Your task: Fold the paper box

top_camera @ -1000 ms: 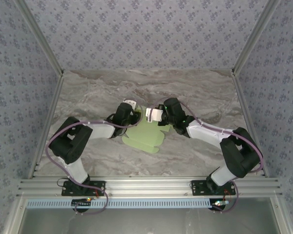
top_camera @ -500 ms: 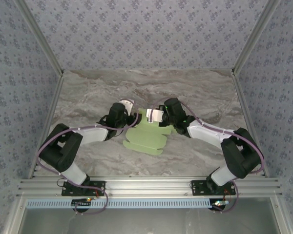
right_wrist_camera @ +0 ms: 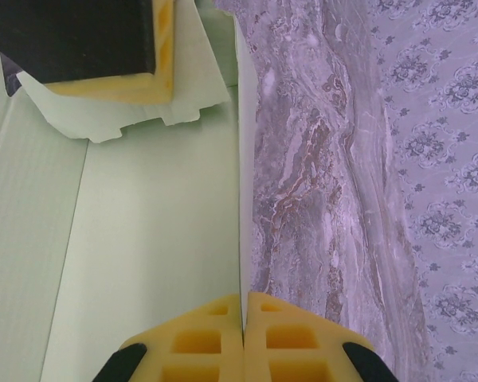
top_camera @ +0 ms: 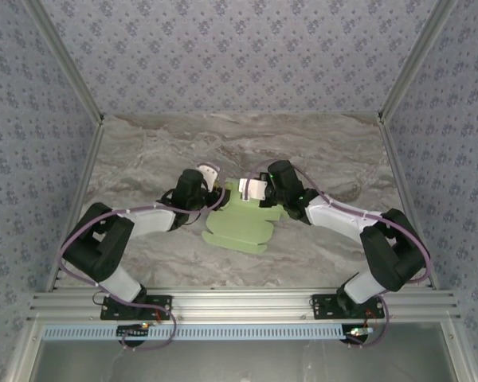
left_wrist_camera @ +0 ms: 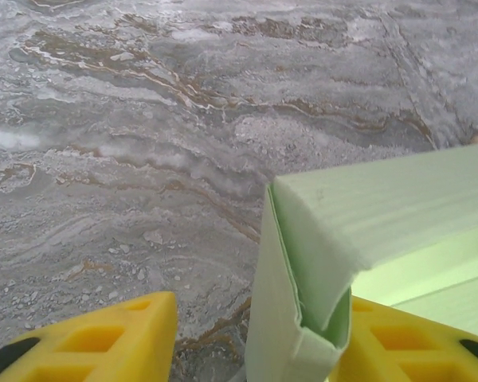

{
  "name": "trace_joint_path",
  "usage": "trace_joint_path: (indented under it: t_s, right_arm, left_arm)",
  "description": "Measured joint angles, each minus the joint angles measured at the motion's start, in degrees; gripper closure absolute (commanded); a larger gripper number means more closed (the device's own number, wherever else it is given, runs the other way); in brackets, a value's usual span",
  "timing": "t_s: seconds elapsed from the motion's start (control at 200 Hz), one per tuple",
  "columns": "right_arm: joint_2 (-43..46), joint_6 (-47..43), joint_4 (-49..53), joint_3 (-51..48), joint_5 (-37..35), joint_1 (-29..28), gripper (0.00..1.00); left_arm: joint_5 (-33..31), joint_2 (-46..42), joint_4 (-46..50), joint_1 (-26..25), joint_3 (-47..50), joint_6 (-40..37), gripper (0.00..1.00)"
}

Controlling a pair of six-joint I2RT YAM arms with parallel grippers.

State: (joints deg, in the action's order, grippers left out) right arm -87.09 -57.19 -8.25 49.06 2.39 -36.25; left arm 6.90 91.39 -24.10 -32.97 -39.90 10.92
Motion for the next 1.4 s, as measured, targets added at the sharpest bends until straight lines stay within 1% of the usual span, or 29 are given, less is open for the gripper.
trace_joint_path:
  t_s: [0.09,0.19,0.41,0.714,0.894,0.944,1.154,1.269,1.399]
  right_arm:
    - [0.0,0.0,0.0,0.0,0.0,0.0,1.0]
    - [0.0,0.0,0.09,0.0,0.0,0.0,1.0]
    - [0.0,0.0,0.55,0.0,-0.02,-0.07,1.0]
    - [0.0,0.52,0.76,0.0,-0.92,-0.52,1.0]
    - [-0.02,1.31,0.26,0.0,-1.57,-0.66,1.0]
    - [-0.04,1.57,0.22,0.0,-1.62,-0.7,1.0]
    - [-0.35,3.13,-0.11,-0.04,-1.99,-1.09,1.0]
    - [-0.35,3.69,-0.48,-0.04,-1.99,-1.14,1.0]
    - [-0.42,3.87,-0.63,-0.04,-1.99,-1.14,1.0]
  left_arm:
    - [0.9,0.0,0.13,0.04,0.04,-0.07,0.61]
    - [1.75,0.15,0.09,0.24,0.09,-0.35,0.63]
    - [2.99,2.89,-0.35,0.5,0.11,-0.33,0.73]
    - [1.57,5.44,-4.48,0.33,0.09,2.71,0.84]
    - [-0.59,5.99,-6.64,-0.09,0.09,5.31,0.81]
    - [-1.68,6.19,-7.15,-0.44,0.09,6.19,0.79]
    - [-9.81,7.39,-7.67,-3.04,-0.63,9.16,0.76]
    - [-14.01,8.7,-7.45,-4.07,-1.92,10.14,0.76]
    - [-17.29,9.79,-7.54,-4.87,-2.75,10.82,0.78]
